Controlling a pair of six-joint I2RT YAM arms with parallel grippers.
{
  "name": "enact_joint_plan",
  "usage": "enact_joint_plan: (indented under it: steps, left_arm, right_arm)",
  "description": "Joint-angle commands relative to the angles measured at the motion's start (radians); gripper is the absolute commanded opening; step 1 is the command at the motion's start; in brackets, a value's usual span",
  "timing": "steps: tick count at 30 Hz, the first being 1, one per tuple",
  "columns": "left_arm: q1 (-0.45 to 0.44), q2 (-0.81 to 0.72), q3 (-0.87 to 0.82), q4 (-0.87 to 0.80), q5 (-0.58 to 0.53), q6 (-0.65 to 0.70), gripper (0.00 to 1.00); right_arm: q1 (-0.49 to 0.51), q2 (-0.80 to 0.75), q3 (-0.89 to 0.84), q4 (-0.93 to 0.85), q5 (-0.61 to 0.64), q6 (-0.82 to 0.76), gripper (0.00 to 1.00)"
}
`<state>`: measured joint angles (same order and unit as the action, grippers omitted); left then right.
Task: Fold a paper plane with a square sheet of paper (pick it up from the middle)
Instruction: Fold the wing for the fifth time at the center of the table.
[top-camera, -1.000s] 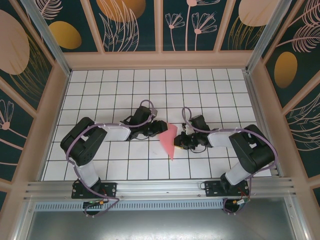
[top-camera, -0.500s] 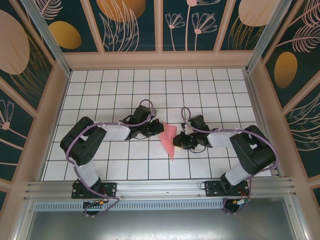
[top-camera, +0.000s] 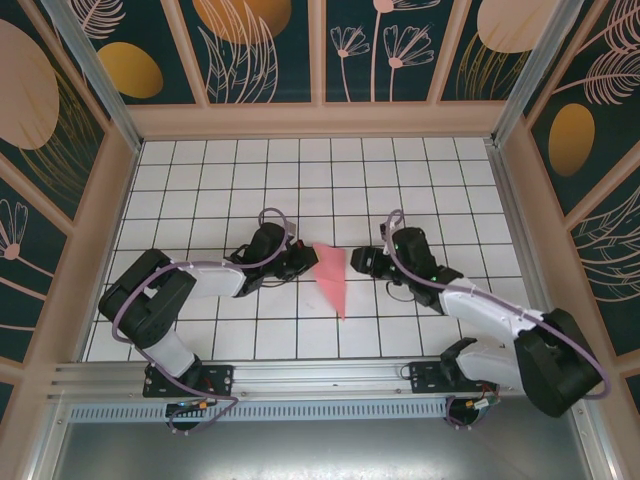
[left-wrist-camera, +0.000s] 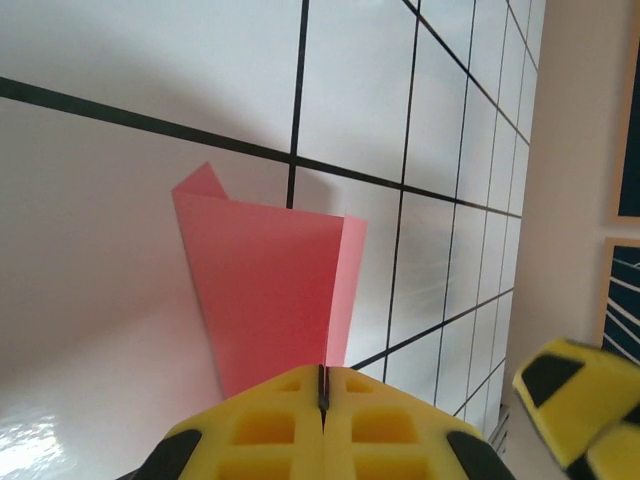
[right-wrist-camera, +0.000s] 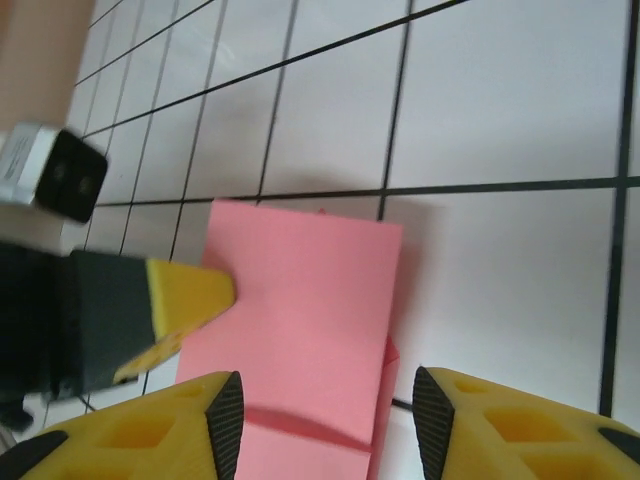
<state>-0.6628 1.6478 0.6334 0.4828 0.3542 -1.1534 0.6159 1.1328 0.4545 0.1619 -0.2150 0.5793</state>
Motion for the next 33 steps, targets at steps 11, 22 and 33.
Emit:
enact_joint_plan:
  steps: [11,22,33]
  left_arm:
    - [-0.014,-0.052,-0.036,0.065,-0.054,-0.082,0.00]
    - [-0.019,-0.065,-0.029,0.050,-0.058,-0.087,0.00]
    - [-0.023,-0.070,-0.029,0.038,-0.059,-0.094,0.00]
  right_arm:
    - [0.364,-0.078,-0.104,0.131,0.562,-0.248,0.52]
    - [0.528,-0.050,-0.120,0.144,0.703,-0.349,0.52]
    - [0.653,0.228,-0.014,0.198,0.786,-0.453,0.52]
